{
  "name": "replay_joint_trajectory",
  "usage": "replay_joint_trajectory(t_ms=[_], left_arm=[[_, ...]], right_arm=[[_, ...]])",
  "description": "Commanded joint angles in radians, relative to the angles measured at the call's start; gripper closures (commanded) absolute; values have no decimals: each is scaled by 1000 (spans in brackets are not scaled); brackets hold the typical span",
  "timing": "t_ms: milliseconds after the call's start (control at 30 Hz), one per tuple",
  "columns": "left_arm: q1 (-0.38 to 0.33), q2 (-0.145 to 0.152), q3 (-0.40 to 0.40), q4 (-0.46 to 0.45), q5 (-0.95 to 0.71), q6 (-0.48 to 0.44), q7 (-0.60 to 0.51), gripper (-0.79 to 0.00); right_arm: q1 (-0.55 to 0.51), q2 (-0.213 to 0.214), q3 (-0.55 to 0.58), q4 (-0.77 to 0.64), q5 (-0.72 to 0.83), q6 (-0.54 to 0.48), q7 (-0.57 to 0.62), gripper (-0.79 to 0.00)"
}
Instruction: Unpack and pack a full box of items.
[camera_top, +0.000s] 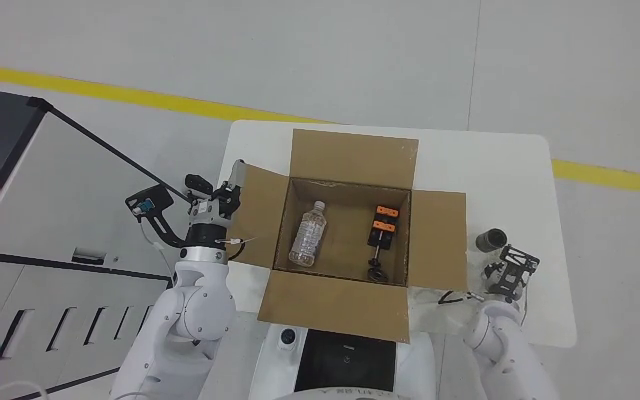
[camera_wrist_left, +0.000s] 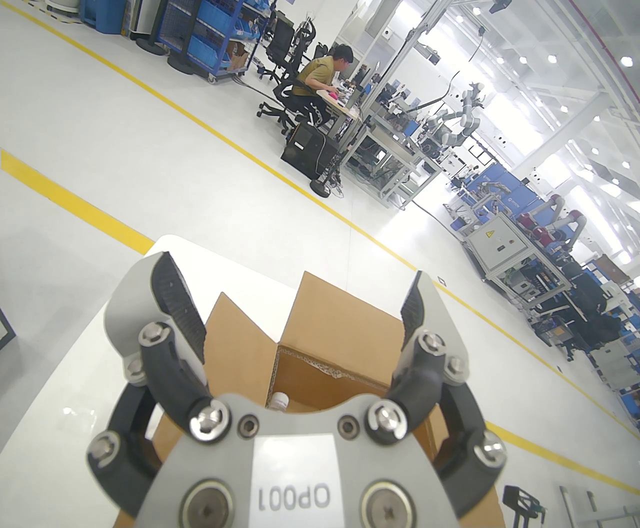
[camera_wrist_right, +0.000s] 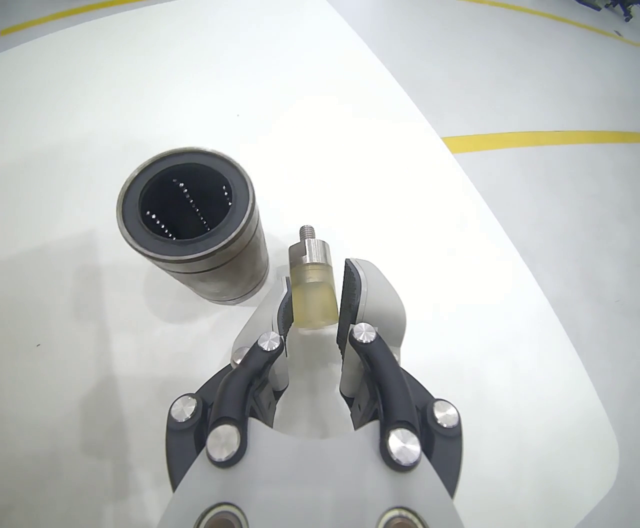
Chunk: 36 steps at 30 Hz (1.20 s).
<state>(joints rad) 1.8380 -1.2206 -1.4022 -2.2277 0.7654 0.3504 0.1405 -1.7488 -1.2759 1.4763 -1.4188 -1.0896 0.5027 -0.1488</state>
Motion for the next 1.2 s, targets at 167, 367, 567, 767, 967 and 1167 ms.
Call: replay_joint_trajectory(t_ms=[167, 367, 567, 767, 967, 1167], left_arm=[[0, 0, 0, 0, 0, 0, 0, -785], [0, 0, 0, 0, 0, 0, 0, -785], [0, 0, 0, 0, 0, 0, 0, -785], [0, 0, 0, 0, 0, 0, 0, -785], [0, 0, 0, 0, 0, 0, 0, -785], [0, 0, 0, 0, 0, 0, 0, -785]], right_arm=[[-143, 7, 142, -223, 73, -22, -34, 0], [-269, 16, 295, -565, 155, -150, 32, 0], [-282, 20, 277, -830, 180, -304, 179, 0], [-273, 21, 60, -896, 36, -392, 289, 0], [-195, 17, -137, -738, -101, -427, 405, 0], [-138, 11, -204, -638, -119, -421, 426, 0]])
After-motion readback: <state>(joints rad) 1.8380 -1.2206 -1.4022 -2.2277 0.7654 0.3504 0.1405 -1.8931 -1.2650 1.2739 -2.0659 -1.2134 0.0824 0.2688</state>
